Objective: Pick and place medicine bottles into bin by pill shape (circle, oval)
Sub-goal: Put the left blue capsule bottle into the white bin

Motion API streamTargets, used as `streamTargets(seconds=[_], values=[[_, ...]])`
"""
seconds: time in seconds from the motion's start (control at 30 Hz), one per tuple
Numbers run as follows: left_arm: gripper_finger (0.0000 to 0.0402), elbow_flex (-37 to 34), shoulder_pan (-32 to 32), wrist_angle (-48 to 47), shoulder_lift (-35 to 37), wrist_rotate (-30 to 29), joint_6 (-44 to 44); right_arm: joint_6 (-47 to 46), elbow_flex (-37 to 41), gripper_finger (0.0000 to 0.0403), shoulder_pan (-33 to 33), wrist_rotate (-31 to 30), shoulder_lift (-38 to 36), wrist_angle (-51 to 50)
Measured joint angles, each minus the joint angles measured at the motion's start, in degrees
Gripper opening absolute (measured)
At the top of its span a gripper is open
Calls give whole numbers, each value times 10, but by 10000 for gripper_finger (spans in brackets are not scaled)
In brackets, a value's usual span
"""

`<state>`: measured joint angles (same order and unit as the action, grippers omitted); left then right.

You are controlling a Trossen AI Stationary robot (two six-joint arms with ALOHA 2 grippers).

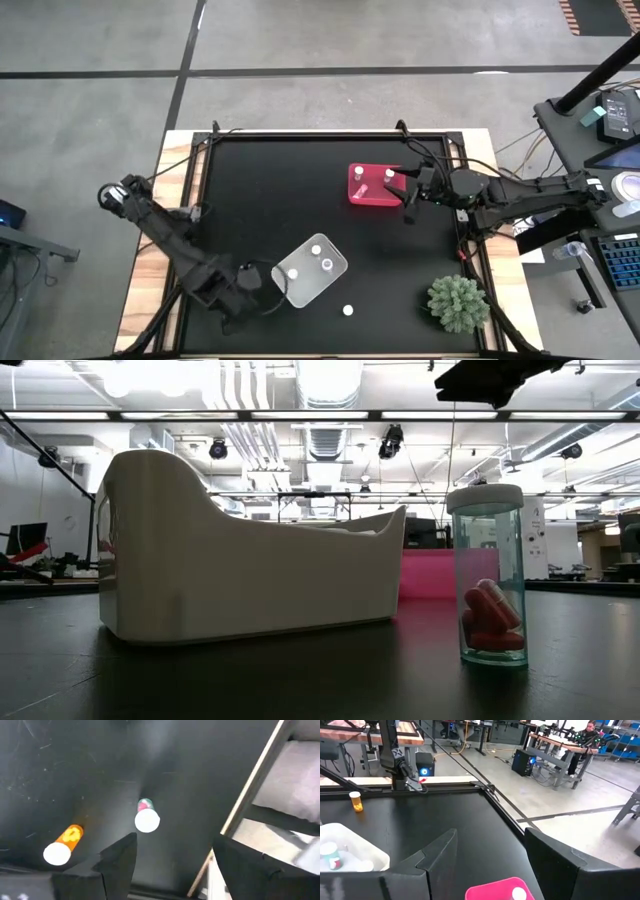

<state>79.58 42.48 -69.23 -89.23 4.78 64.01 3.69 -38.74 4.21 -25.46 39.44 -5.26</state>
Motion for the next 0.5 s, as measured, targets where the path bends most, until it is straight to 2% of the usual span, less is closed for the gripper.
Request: streamTargets(seconds=[0.1, 0.23, 0.5], values=[[244, -13, 21, -3, -2, -29, 11, 4, 0, 224, 0, 0, 0, 0], [244, -32, 25, 0, -3, -38, 12, 5, 0, 224, 0, 0, 0, 0], [244, -99, 40, 85, -10, -40, 13, 9, 0, 224, 0, 0, 0, 0]])
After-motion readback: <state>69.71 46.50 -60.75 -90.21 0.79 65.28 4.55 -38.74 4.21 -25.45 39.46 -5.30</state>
